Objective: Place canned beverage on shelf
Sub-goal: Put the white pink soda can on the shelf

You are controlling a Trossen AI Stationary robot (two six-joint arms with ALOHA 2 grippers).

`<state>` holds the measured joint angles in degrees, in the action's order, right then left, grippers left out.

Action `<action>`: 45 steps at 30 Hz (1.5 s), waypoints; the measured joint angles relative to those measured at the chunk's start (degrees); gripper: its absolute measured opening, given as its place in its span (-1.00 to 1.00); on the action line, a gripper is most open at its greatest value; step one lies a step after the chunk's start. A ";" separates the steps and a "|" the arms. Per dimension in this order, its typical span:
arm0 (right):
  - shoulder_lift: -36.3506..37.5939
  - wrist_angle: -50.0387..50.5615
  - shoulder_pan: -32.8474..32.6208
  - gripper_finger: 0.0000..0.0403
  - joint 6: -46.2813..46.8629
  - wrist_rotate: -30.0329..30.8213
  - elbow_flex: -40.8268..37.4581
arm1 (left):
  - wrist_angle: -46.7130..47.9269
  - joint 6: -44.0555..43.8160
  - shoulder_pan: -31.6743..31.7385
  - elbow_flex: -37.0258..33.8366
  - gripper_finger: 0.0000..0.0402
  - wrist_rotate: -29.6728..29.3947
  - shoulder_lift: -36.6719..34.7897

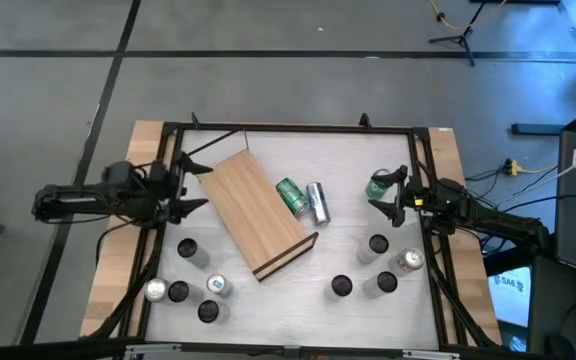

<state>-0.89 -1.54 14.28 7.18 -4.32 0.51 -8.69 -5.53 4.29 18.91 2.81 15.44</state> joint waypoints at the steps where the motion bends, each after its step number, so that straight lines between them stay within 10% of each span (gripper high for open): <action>1: 0.00 0.00 0.01 0.85 0.00 0.01 0.00 | 2.98 -0.28 0.00 2.62 0.99 1.02 2.24; 18: 0.00 0.00 0.00 0.85 0.00 0.00 0.01 | 59.54 -15.08 -9.44 42.87 0.98 10.54 33.26; 23: 0.00 0.02 0.01 0.85 0.00 0.02 0.00 | 58.19 -25.33 -11.51 44.05 0.98 19.79 33.68; 35: 0.00 0.00 0.00 0.85 0.00 0.01 0.01 | 54.91 -47.47 -14.34 44.05 0.98 14.80 35.50; 45: 0.00 0.00 0.01 0.85 0.00 0.01 0.00 | 72.61 -68.37 -20.22 44.05 0.98 17.73 37.40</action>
<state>-0.89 -1.53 14.28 7.18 -4.30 0.51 63.92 -73.90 -15.92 62.96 20.53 52.84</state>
